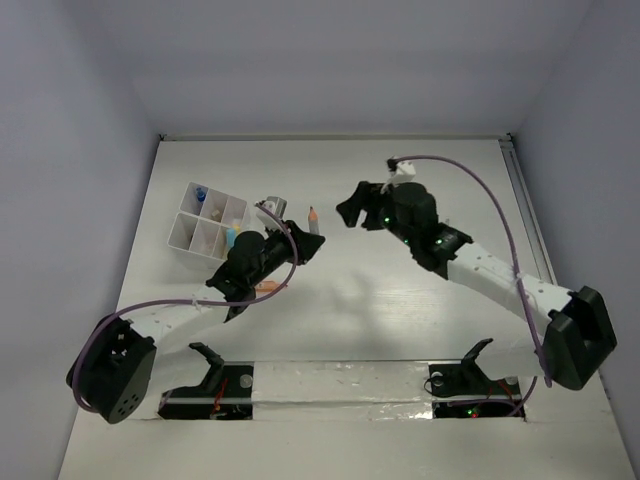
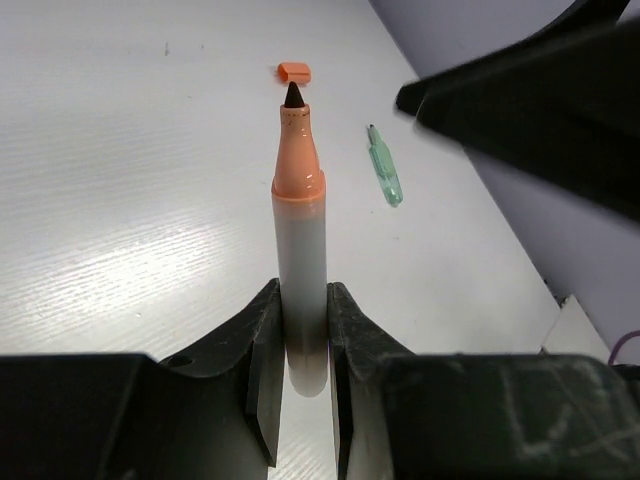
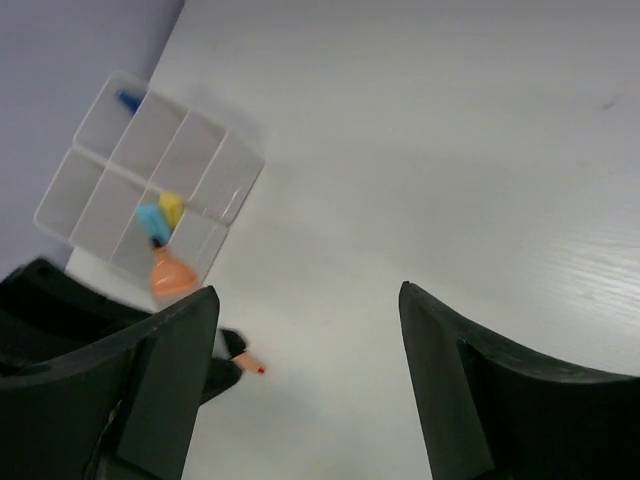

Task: Sort the stationery into containers
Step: Close the pen cap on the pen.

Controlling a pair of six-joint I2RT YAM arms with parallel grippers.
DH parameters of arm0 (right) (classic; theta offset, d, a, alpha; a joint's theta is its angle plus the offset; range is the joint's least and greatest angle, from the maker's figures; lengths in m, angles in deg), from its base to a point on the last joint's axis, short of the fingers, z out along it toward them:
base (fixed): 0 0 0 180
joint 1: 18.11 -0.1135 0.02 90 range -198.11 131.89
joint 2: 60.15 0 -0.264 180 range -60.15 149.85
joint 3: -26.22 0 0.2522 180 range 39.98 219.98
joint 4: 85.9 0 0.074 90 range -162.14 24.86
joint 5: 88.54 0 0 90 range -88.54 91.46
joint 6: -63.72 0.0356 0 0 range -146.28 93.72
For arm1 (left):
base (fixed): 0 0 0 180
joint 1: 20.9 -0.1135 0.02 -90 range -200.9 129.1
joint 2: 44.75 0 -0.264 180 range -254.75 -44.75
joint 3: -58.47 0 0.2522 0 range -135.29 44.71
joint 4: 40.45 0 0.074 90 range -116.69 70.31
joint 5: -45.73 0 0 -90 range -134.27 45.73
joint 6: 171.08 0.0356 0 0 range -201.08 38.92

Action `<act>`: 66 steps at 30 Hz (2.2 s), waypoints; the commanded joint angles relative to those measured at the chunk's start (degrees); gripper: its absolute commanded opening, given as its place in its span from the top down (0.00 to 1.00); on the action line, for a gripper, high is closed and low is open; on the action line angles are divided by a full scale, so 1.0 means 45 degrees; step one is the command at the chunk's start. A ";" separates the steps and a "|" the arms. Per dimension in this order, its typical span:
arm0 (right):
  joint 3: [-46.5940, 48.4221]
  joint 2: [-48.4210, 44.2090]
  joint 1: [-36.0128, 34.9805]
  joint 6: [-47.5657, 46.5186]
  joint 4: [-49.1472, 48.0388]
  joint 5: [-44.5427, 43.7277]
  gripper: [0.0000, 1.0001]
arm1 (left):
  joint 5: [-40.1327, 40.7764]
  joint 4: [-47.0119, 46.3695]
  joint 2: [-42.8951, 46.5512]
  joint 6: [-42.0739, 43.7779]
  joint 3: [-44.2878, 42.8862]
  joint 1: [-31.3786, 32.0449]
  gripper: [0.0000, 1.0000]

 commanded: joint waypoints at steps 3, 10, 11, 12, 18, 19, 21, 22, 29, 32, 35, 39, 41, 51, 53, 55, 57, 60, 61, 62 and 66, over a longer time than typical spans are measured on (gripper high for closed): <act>-0.0283 -0.0548 0.3180 0.0300 0.0620 0.0597 0.12 | 0.0026 -0.0640 0.0720 0.1264 0.0142 0.0074 1.00; 0.0398 0.2594 0.6797 0.0906 0.0643 0.1381 0.06 | -0.0131 -0.0738 0.1092 0.1519 0.0709 0.0327 1.00; 0.0671 0.3023 0.6992 0.0945 0.0661 0.1342 0.06 | -0.0189 -0.0816 0.1073 0.1499 0.0709 0.0328 1.00; 0.1041 0.3878 0.7168 0.0926 0.0990 0.1439 0.05 | -0.0248 -0.0817 0.1053 0.1480 0.0690 0.0444 1.00; 0.3520 0.6092 0.7307 0.0809 0.2320 0.0816 0.11 | -0.0190 -0.0797 0.1053 0.1499 0.0611 0.0699 1.00; 0.3738 0.6558 0.7307 0.0867 0.2437 0.0737 0.12 | -0.0229 -0.0836 0.1053 0.1499 0.0612 0.0699 1.00; 0.4323 0.6971 0.7307 0.0965 0.2769 0.0562 0.13 | -0.0229 -0.0856 0.1014 0.1460 0.0612 0.0699 1.00; 0.4461 0.7321 0.7307 0.1023 0.2809 0.0503 0.14 | -0.0248 -0.0856 0.1014 0.1460 0.0612 0.0699 1.00; 0.5907 0.8729 0.7444 0.1258 0.3434 0.0483 0.16 | -0.0287 -0.0914 0.1092 0.1401 0.0651 0.0699 1.00; 0.6413 0.9042 0.7561 0.1181 0.3727 0.0347 0.16 | -0.0287 -0.0895 0.1150 0.1382 0.0651 0.0699 1.00; 0.7018 0.9491 0.7561 0.0908 0.4058 0.0092 0.19 | -0.0229 -0.0914 0.1190 0.1382 0.0670 0.0699 1.00; 0.7742 1.0039 0.7561 0.0517 0.4702 -0.0045 0.29 | -0.0248 -0.0953 0.1268 0.1362 0.0709 0.0699 1.00; 0.7958 1.0293 0.7561 0.0341 0.4879 -0.0006 0.31 | -0.0248 -0.0973 0.1287 0.1362 0.0729 0.0699 1.00; 0.9245 1.1268 0.7561 -0.1045 0.6672 -0.0123 0.46 | -0.0248 -0.0953 0.1307 0.1304 0.0690 0.0699 1.00; 1.0044 1.1659 0.7561 -0.1493 0.7221 -0.0142 0.48 | -0.0248 -0.0953 0.1307 0.1323 0.0690 0.0699 1.00; 1.0418 1.2108 0.7445 -0.1768 0.7827 0.0013 0.52 | -0.0210 -0.0895 0.1307 0.1362 0.0690 0.0699 1.00; 1.0790 1.2401 0.7444 -0.1964 0.8218 -0.0122 0.53 | -0.0171 -0.0875 0.1326 0.1382 0.0670 0.0699 1.00; 1.1140 1.2558 0.7444 -0.2198 0.8414 -0.0220 0.53 | -0.0170 -0.0797 0.1366 0.1401 0.0670 0.0699 1.00; 1.1297 1.2694 0.7444 -0.2237 0.8647 -0.0240 0.53 | -0.0151 -0.0797 0.1404 0.1401 0.0670 0.0699 1.00; 1.1454 1.2773 0.7444 -0.2412 0.8785 -0.0259 0.53 | -0.0131 -0.0778 0.1463 0.1421 0.0689 0.0699 1.00; 1.2255 1.3281 0.7328 -0.2901 0.9779 -0.0493 0.57 | -0.0112 -0.0758 0.1444 0.1440 0.0690 0.0699 1.00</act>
